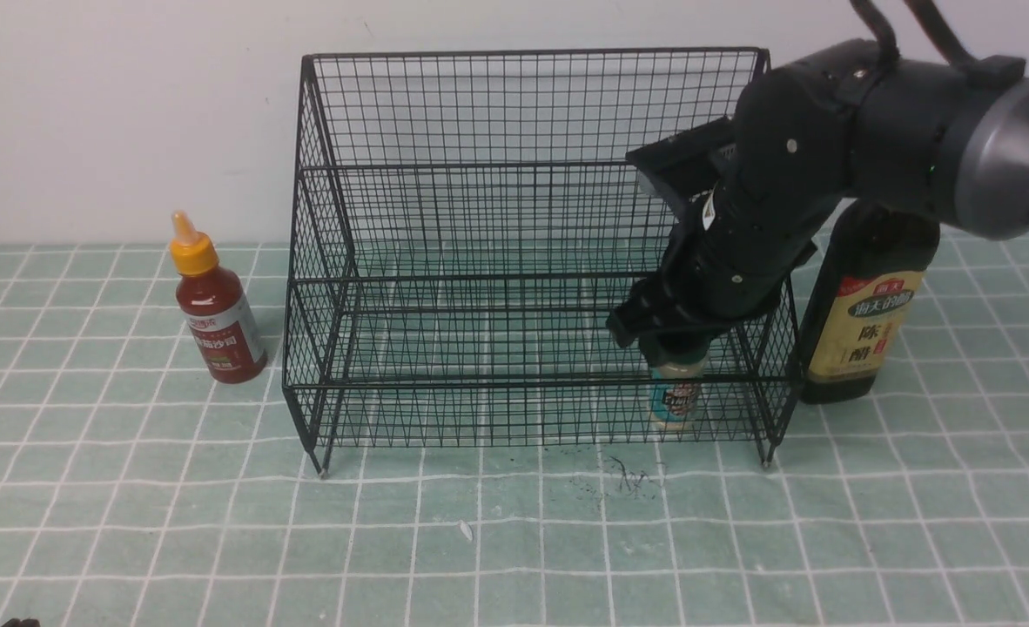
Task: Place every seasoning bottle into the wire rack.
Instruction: Use the right arm to put the condiment bottle back on the shelf, then use the right arm to grab the condiment bottle closest to it
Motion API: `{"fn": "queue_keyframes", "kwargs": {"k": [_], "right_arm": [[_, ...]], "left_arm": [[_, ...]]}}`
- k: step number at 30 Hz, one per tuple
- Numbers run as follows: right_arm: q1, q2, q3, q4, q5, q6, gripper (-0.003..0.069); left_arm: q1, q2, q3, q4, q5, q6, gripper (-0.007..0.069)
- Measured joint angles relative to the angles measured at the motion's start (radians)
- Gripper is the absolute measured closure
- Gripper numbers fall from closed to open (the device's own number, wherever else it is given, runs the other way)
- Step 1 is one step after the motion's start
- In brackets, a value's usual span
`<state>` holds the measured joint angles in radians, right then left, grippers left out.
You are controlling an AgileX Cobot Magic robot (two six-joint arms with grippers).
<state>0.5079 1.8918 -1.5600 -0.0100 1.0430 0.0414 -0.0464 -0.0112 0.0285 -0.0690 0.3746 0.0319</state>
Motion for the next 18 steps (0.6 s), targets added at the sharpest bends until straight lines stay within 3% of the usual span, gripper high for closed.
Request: {"fn": "queue_keyframes", "kwargs": {"k": [8,12,18], "right_arm": [[0.000,-0.026,0.000,-0.002,0.032,0.048,0.0107],[0.000,-0.128,0.000,-0.033,0.048,0.053,0.0096],[-0.040,-0.375,-0.005,-0.196,0.054,0.138,0.0095]], "left_arm": [[0.000,0.000,0.000,0.000,0.000,0.000,0.0631],[0.000,0.000,0.000,0.000,0.000,0.000,0.0631],[0.000,0.000,0.000,0.000,0.000,0.000,0.0631]]}}
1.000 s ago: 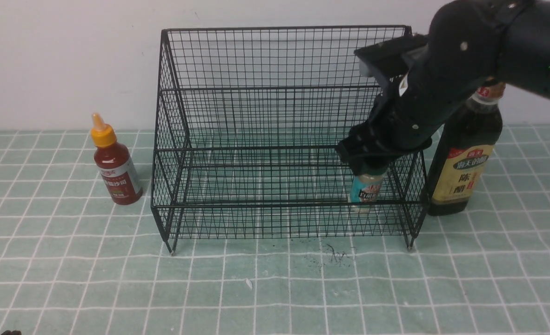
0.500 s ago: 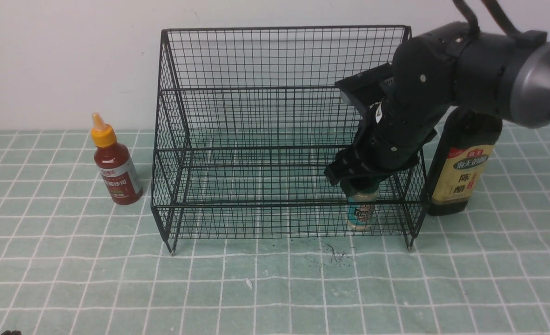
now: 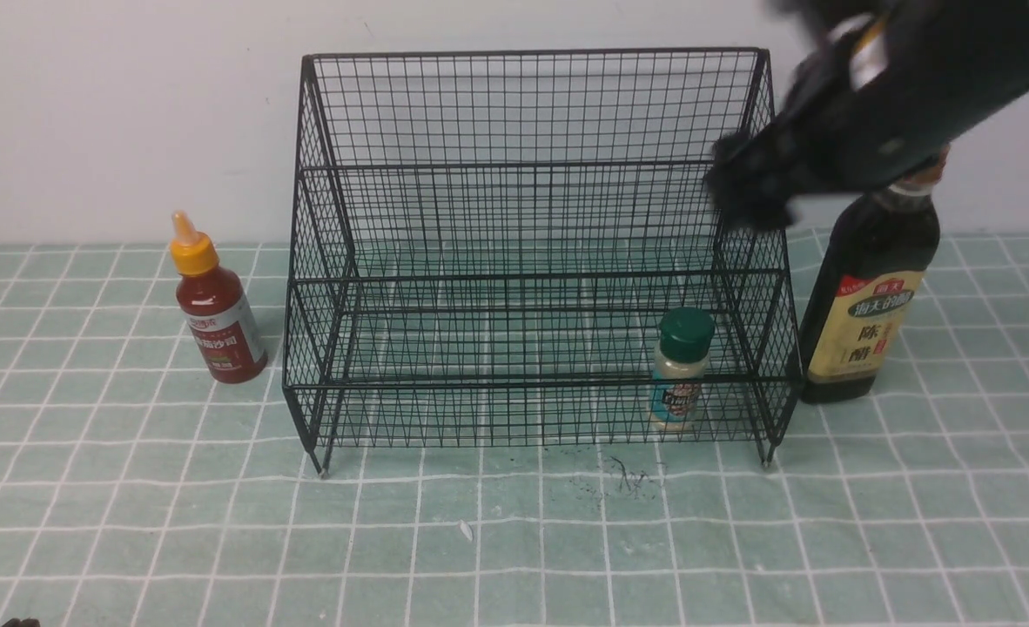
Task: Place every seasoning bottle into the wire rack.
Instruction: Use the right arm to grab the condiment bottle closest to it
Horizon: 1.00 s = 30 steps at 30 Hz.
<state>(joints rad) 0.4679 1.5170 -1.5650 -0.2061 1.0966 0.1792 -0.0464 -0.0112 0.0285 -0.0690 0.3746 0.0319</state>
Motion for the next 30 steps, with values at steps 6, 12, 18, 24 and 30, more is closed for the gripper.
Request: {"fn": "queue_keyframes", "kwargs": {"k": [6,12,18,24,30], "right_arm": [[-0.193,-0.050,-0.006,0.016,0.002,0.002,0.0095],[-0.314,0.056,-0.004,0.193,-0.050,-0.089,0.0095],[-0.330,0.145,-0.004,0.206,-0.145,-0.103,0.0095],[-0.330,0.213,-0.004,0.206,-0.137,-0.111,0.0162],[-0.330,0.184,0.004,0.206,-0.099,-0.151,0.0324]], "left_arm": [[0.000,0.000,0.000,0.000,0.000,0.000,0.0631],[0.000,0.000,0.000,0.000,0.001,0.000,0.0631],[0.000,0.000,0.000,0.000,0.001,0.000,0.0631],[0.000,0.000,0.000,0.000,0.001,0.000,0.0631],[0.000,0.000,0.000,0.000,0.002,0.000,0.0631]]}}
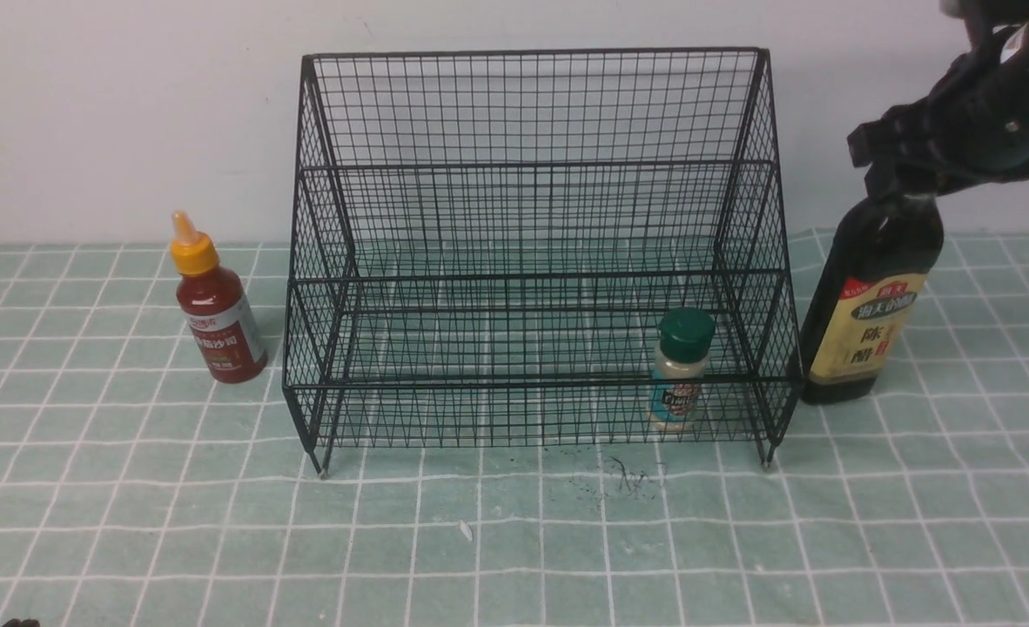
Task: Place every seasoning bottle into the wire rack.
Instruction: Use the right arm to grab the condiment bottle closest to it, then use the right arm to put the condiment bottle back on the shelf
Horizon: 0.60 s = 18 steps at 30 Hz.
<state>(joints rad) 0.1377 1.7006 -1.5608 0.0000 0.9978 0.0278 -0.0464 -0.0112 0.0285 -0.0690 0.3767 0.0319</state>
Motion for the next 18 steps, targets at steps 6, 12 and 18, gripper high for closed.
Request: {"fn": "queue_keyframes", "kwargs": {"k": [6,12,18], "right_arm": [[0.001,-0.117,0.004,0.000,0.040,-0.014,0.0324],[0.007,-0.207,-0.193,-0.005,0.164,0.024,0.0325],[0.061,-0.207,-0.341,-0.022,0.221,0.072,0.0325]], "left_arm": [[0.000,0.000,0.000,0.000,0.000,0.000,0.0631],[0.000,0.000,0.000,0.000,0.000,0.000,0.0631],[0.000,0.000,0.000,0.000,0.000,0.000,0.0631]]}}
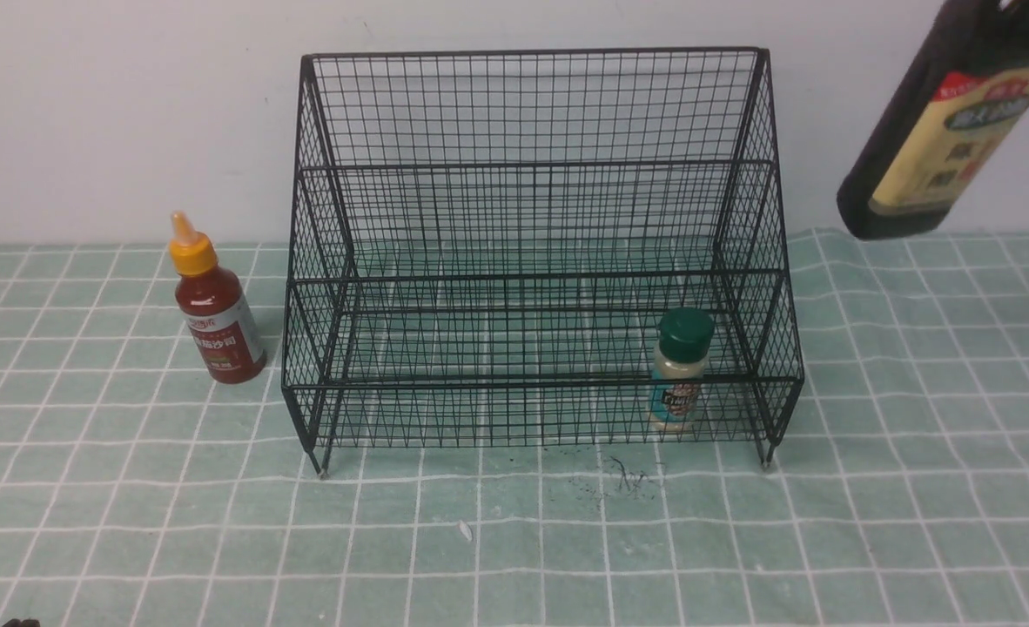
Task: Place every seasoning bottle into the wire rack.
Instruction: Use the right arm to put the condiment bottle back on the shelf
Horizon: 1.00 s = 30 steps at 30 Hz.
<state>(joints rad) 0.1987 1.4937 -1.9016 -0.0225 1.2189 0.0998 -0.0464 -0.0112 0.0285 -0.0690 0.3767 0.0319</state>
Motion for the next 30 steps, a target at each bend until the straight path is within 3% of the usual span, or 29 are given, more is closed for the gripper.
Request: {"fn": "queue_keyframes", "kwargs": {"k": [6,10,18,30], "right_arm": [[0.157,0.065,-0.087,0.001,-0.017,0.102,0.0325],[0.212,0.136,-0.088,-0.011,-0.034,0.149,0.0326],[0.228,0.190,-0.087,-0.082,-0.126,0.234,0.0327],[0.228,0.210,-0.087,-0.114,-0.258,0.253,0.0327]], "left_arm": [[0.000,0.000,0.000,0.000,0.000,0.000,0.0631],[0.000,0.000,0.000,0.000,0.000,0.000,0.0631],[0.000,0.000,0.000,0.000,0.000,0.000,0.0631],[0.000,0.000,0.000,0.000,0.000,0.000,0.0631]]}}
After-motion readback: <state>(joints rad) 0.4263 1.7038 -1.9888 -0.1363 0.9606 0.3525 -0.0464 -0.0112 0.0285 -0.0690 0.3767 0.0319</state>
